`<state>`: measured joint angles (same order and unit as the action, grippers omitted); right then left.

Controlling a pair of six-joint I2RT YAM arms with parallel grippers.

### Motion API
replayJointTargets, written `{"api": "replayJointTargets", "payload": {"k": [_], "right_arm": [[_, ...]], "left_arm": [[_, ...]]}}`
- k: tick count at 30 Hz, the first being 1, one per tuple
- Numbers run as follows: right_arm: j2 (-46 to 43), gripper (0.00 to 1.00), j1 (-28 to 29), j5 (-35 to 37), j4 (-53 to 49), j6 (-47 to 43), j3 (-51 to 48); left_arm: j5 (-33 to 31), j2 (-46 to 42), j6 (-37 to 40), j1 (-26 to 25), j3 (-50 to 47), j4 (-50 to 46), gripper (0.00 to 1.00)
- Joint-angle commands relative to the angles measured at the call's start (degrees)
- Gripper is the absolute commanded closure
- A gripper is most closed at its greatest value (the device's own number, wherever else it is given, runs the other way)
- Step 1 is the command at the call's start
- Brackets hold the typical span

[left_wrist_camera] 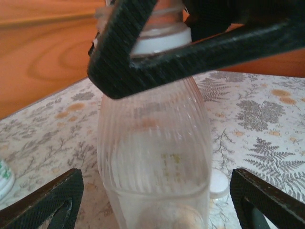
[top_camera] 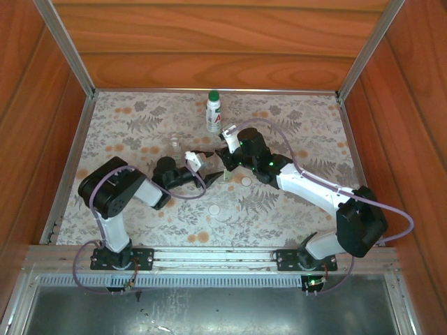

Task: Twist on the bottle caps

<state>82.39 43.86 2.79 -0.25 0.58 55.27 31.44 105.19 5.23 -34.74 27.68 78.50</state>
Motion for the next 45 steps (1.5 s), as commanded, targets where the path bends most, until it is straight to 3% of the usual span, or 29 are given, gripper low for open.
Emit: {"api": "replayJointTargets", "payload": {"k": [1,12,20,25,30,35,38,41,45], "right_arm": [[0.00,0.66,0.27,-1.26,-2.61,0.65,-0.07],[0.93,0.65,0.27,-0.85,-2.82,0.67,-0.07],[0.53,0.57,0.27,0.02,-3.43,1.09,-0.09],[-2.13,0.35,0.27,0.88,-2.85,1.22,-0.37],[-7.68,0.01,0.25,1.96,-1.98,2.03,-1.75],[-15.67,0.00,0.25,-0.28,-5.78,-3.38,-4.54],[-18.43,0.00,0.00,-0.55,-8.76,-2.17,-6.84],[-18.79,0.15,0.24,-2.76,-13.90,-1.81,-7.89],[-18.93,0.17,2.18,-2.61,-15.14,-0.03,-11.61]], "left_arm": [[4.62,2.19,-1.38,0.80,2.45,2.63,0.20],[7.29,6.37,-3.02,1.13,6.30,2.71,0.29],[7.51,7.46,-4.18,1.10,7.40,2.63,0.38],[7.38,7.43,-4.02,1.31,6.78,2.70,0.39],[7.46,6.71,-4.20,1.70,5.92,2.71,0.39],[8.02,5.50,-4.24,1.89,5.13,2.65,0.39],[8.01,4.28,-4.35,2.00,4.26,2.65,0.39],[7.83,2.65,-5.10,2.39,3.20,2.63,0.41],[6.95,1.00,-4.85,2.76,1.78,2.62,0.41]]}}
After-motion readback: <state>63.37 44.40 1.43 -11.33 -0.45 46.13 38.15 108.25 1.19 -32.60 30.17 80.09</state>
